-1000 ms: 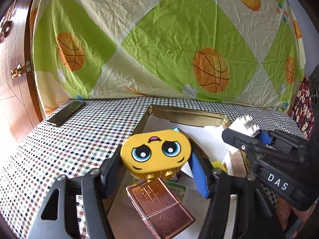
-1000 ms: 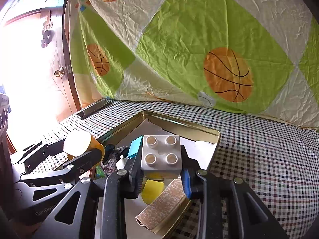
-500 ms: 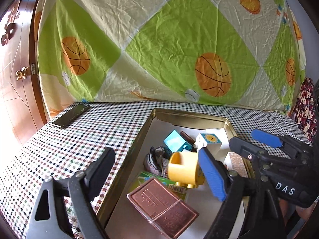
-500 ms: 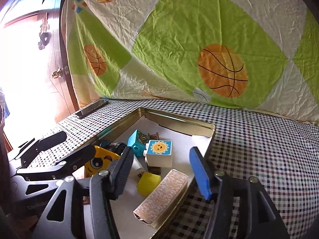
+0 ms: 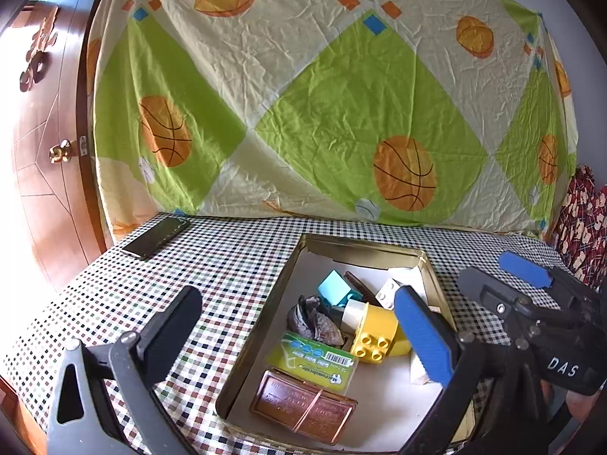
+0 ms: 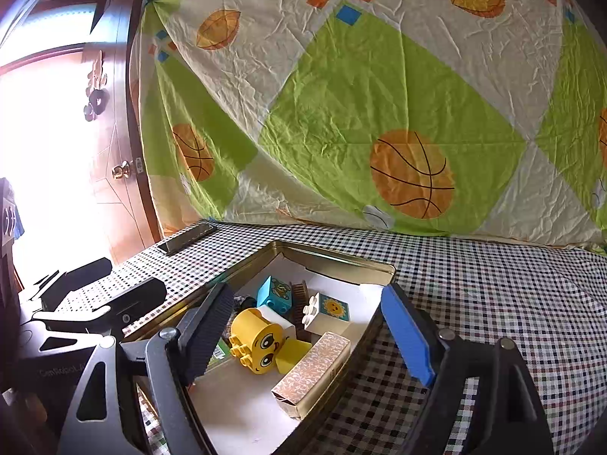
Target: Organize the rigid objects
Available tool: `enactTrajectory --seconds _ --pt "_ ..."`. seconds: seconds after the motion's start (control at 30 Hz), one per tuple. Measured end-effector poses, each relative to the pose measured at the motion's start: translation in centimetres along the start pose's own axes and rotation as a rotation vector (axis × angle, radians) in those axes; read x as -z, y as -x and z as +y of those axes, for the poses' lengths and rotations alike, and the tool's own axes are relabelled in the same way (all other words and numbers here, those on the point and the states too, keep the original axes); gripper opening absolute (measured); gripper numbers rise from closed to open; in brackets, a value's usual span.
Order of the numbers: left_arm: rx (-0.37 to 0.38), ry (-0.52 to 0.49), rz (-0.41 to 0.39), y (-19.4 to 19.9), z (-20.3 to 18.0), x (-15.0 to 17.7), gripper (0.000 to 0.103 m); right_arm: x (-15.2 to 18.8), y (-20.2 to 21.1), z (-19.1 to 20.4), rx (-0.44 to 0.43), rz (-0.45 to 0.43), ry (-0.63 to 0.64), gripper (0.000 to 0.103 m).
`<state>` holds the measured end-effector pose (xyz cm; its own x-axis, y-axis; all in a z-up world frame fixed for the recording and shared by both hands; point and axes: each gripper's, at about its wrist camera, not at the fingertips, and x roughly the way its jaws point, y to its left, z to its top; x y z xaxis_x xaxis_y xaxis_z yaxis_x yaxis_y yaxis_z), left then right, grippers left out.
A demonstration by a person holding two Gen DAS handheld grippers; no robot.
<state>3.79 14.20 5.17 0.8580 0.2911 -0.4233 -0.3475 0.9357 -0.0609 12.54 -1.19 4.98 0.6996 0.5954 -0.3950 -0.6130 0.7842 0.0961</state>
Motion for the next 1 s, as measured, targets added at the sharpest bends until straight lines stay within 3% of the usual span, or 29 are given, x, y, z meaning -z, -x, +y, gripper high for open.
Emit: enactTrajectory --seconds 0.43,1.0 --pt "-0.017 0.047 0.032 0.2 1.9 0.3 0.103 -0.8 1.7 2.9 -0.042 -0.032 0.076 0.085" --pt "-0.066 -0.012 0.017 0.1 1.2 0.9 0.103 0.0 1.1 2.6 -0.032 -0.013 0.065 0.085"
